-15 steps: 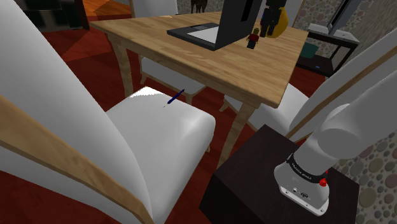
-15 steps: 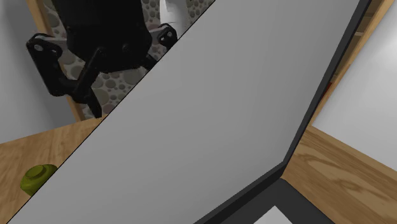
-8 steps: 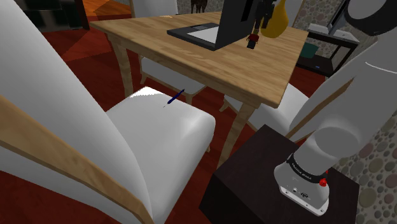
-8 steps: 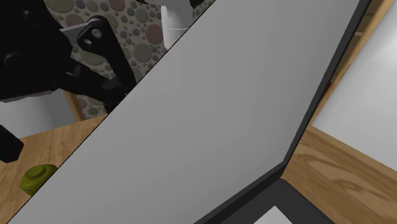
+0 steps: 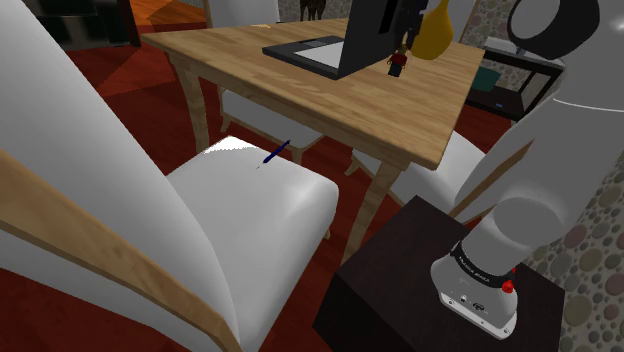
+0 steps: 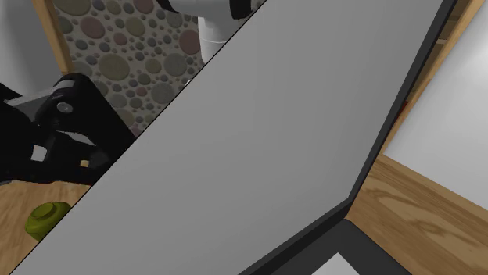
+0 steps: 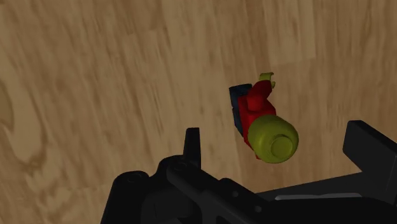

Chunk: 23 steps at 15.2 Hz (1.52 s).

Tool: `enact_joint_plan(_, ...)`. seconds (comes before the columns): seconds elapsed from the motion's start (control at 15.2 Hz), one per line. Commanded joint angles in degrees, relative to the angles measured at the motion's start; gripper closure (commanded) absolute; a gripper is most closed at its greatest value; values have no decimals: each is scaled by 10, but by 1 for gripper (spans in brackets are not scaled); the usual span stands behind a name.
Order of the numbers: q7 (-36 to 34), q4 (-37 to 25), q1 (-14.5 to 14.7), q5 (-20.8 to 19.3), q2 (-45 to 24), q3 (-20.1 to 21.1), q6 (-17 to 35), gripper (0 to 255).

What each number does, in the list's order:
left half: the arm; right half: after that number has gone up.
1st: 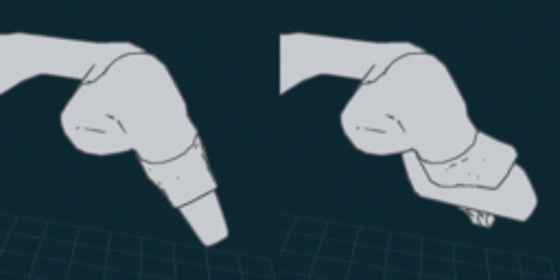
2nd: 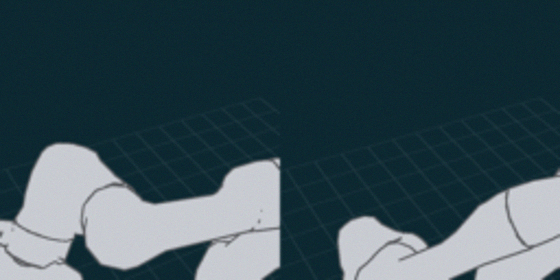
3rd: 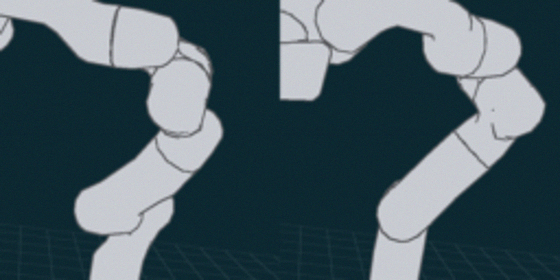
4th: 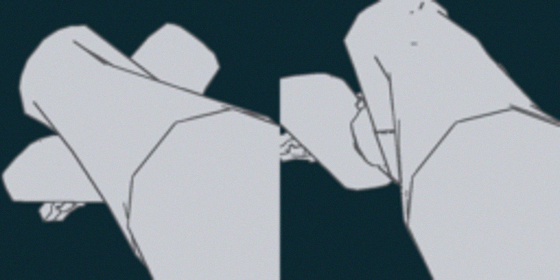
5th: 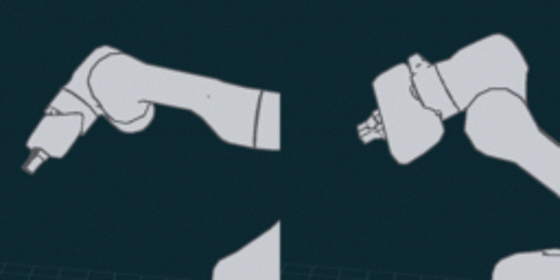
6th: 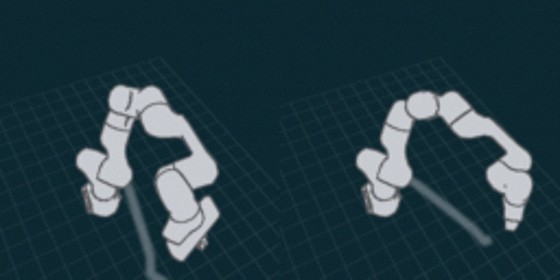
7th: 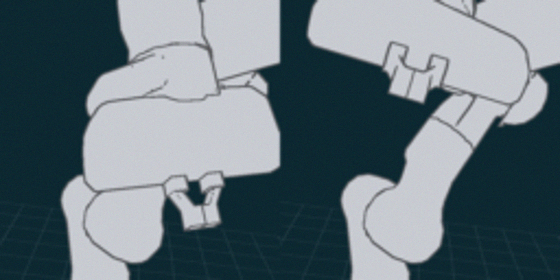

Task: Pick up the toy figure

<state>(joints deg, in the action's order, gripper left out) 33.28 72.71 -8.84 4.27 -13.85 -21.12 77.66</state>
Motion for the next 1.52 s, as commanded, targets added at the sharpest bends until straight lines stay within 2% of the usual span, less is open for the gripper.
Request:
enact_joint_plan(0.0,-2,29,4,-3,8,1,21,0)
enact_joint_plan(0.13,-3,36,4,-3,10,1,26,0)
enact_joint_plan(0.2,-3,36,5,-4,11,1,26,255)
enact_joint_plan(0.79,-2,35,4,-3,10,1,26,255)
enact_joint_plan(1.45,5,-109,-14,14,-36,-2,-75,255)
